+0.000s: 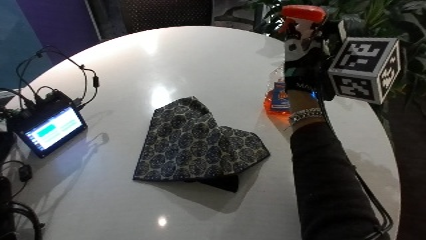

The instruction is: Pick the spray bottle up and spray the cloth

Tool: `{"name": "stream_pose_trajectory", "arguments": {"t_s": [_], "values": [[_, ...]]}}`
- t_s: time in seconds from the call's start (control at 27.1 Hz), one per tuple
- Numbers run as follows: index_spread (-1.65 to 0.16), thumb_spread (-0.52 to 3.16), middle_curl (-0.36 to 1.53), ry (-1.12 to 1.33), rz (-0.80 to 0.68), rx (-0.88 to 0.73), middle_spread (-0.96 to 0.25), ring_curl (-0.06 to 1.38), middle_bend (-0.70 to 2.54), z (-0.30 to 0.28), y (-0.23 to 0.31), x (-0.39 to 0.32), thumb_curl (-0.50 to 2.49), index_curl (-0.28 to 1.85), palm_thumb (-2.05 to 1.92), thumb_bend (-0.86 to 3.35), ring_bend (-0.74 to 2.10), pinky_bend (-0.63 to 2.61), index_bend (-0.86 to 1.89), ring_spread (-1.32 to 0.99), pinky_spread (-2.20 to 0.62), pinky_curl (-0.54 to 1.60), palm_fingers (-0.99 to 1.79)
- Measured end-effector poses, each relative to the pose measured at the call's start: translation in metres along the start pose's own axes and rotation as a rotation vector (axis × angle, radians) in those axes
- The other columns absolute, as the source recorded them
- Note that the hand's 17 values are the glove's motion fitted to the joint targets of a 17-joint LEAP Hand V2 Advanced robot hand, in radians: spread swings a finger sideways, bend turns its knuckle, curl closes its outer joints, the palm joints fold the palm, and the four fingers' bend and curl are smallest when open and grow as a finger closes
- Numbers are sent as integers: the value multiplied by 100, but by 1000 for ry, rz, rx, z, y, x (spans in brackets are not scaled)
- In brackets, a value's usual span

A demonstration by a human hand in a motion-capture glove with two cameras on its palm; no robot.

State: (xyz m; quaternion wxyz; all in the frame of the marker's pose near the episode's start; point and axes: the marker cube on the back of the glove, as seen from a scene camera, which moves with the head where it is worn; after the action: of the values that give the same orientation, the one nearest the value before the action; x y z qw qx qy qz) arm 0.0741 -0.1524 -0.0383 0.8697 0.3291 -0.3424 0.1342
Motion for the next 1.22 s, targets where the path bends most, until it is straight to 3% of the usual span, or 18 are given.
{"name": "stream_pose_trajectory", "arguments": {"t_s": [0.29, 0.55, 0.85, 1.22], "values": [[-28, 123, 47, 20, -164, 113, -19, 45, 43, 1, -9, -10, 34, 28, 78, -2, 61, 41, 12, -17, -17, 38, 132], [-28, 130, 50, 60, -248, 53, -20, 48, 48, -2, -12, -20, 33, 31, 76, -1, 67, 51, 15, -18, -22, 44, 131], [-27, 134, 53, 252, -575, -60, -19, 50, 52, -15, -5, -59, 33, 34, 76, -1, 70, 53, 17, -18, -25, 45, 127], [-28, 134, 54, 607, -1050, -121, -19, 50, 53, -9, 40, -108, 34, 38, 75, -1, 70, 51, 17, -18, -27, 45, 126]]}}
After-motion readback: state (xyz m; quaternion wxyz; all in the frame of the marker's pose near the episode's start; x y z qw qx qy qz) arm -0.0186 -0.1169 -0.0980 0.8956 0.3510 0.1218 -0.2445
